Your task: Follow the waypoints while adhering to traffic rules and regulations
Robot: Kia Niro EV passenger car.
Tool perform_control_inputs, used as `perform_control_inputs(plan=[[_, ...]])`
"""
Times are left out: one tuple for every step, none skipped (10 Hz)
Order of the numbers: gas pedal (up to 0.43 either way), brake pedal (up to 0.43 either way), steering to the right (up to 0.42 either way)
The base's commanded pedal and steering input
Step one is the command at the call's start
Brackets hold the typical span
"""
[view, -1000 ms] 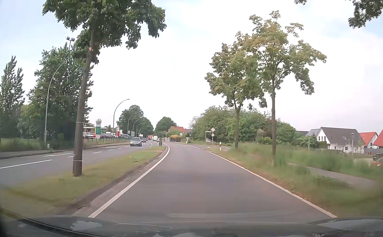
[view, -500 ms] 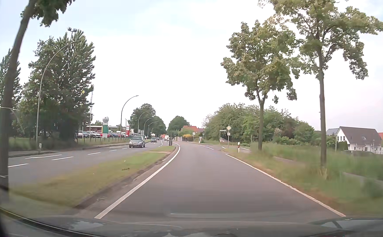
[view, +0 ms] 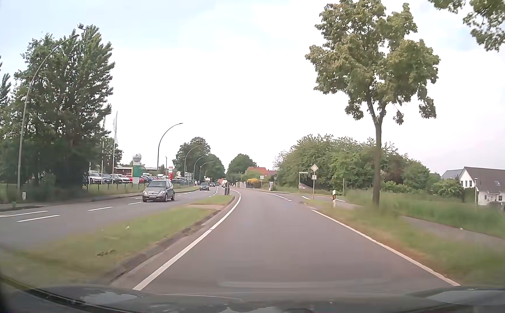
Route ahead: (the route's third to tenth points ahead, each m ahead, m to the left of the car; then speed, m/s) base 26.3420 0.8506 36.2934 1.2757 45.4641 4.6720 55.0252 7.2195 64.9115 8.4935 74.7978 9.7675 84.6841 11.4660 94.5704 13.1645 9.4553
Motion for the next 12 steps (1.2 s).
perform_control_inputs(plan=[[0.319, 0.0, -0.011], [0.319, 0.0, -0.011], [0.319, 0.0, -0.011], [0.319, 0.0, -0.011], [0.319, 0.0, -0.008], [0.319, 0.0, -0.005], [0.319, 0.0, -0.005], [0.319, 0.0, -0.005], [0.319, 0.0, -0.005], [0.319, 0.0, -0.005], [0.311, 0.0, -0.006], [0.311, 0.0, -0.007]])
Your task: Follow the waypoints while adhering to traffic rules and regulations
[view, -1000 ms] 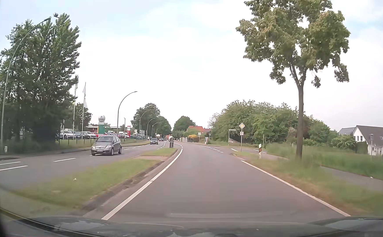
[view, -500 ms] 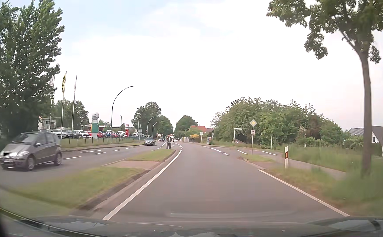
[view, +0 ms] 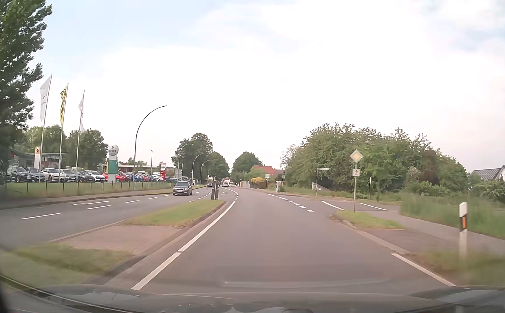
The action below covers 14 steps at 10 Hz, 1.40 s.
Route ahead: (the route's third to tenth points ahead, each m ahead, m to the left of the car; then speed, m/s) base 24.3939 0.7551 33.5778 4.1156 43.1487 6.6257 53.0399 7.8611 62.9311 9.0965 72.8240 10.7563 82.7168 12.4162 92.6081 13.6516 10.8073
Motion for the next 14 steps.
perform_control_inputs(plan=[[0.299, 0.0, -0.007], [0.287, 0.0, -0.007], [0.268, 0.0, -0.008], [0.26, 0.0, -0.009], [0.248, 0.0, -0.011], [0.24, 0.0, -0.012], [0.228, 0.0, -0.013], [0.228, 0.0, -0.013], [0.228, 0.0, -0.012], [0.228, 0.0, -0.013], [0.228, 0.0, -0.012], [0.228, 0.0, -0.013], [0.228, 0.0, -0.012], [0.24, 0.0, -0.013]])
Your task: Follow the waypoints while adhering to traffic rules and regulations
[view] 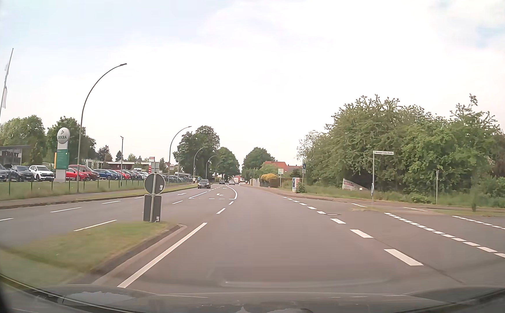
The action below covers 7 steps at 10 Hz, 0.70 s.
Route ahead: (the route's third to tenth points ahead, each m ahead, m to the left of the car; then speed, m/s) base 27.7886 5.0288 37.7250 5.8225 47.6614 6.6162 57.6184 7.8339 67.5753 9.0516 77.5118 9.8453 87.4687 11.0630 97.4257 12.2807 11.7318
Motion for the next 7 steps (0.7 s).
perform_control_inputs(plan=[[0.24, 0.0, -0.013], [0.24, 0.0, -0.013], [0.24, 0.0, -0.013], [0.248, 0.0, -0.013], [0.248, 0.0, -0.014], [0.248, 0.0, -0.014], [0.248, 0.0, -0.014]])
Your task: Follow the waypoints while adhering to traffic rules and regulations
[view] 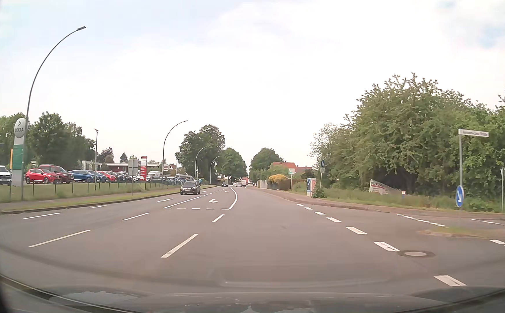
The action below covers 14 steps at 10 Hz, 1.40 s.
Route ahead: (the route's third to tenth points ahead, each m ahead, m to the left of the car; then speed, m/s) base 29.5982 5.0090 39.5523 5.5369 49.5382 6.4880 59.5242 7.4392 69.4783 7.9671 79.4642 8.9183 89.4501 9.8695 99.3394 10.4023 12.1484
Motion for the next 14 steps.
perform_control_inputs(plan=[[0.248, 0.0, -0.014], [0.248, 0.0, -0.014], [0.248, 0.0, -0.014], [0.248, 0.0, -0.014], [0.248, 0.0, -0.014], [0.248, 0.0, -0.014], [0.248, 0.0, -0.014], [0.248, 0.0, -0.014], [0.248, 0.0, -0.013], [0.248, 0.0, -0.013], [0.248, 0.0, -0.012], [0.248, 0.0, -0.011], [0.24, 0.0, -0.011], [0.228, 0.0, -0.011]])
